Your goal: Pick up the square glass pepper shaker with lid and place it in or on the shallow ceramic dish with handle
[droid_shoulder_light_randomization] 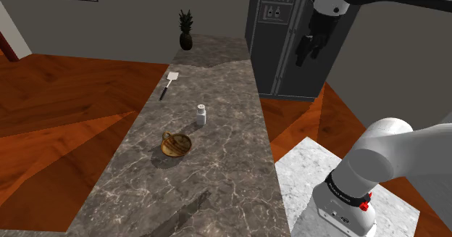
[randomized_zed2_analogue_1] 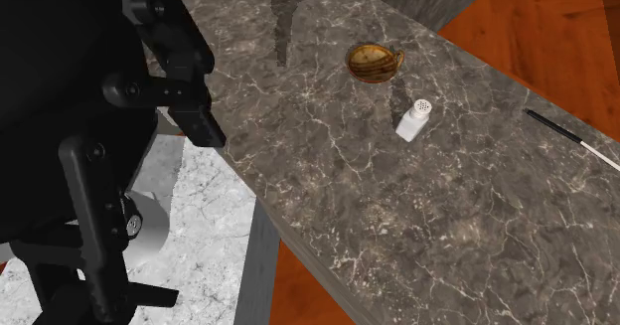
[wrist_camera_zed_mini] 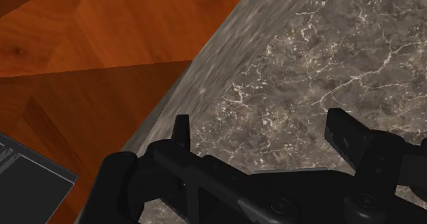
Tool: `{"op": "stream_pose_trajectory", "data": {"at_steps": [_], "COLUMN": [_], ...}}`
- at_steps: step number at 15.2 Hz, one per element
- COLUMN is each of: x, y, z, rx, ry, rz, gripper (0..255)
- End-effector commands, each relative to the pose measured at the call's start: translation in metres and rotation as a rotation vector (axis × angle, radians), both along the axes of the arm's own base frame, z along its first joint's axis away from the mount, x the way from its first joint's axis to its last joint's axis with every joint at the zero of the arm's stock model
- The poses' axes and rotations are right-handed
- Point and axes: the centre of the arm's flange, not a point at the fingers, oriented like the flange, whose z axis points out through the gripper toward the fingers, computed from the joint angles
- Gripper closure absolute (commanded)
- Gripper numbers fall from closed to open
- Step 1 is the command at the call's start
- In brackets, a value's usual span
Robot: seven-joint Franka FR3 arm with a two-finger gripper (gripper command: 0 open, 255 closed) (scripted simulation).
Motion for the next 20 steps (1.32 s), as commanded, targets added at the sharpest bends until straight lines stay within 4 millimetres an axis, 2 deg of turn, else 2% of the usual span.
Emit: {"op": "stream_pose_trajectory", "data": {"at_steps": [1,20], "x": [0.0,0.161], "y": [0.0,0.143], "z": [0.0,-0.125], "rx": [0.0,0.06], "ry": [0.0,0.046], "rz": [0.0,0.046], "gripper": [0,0]}}
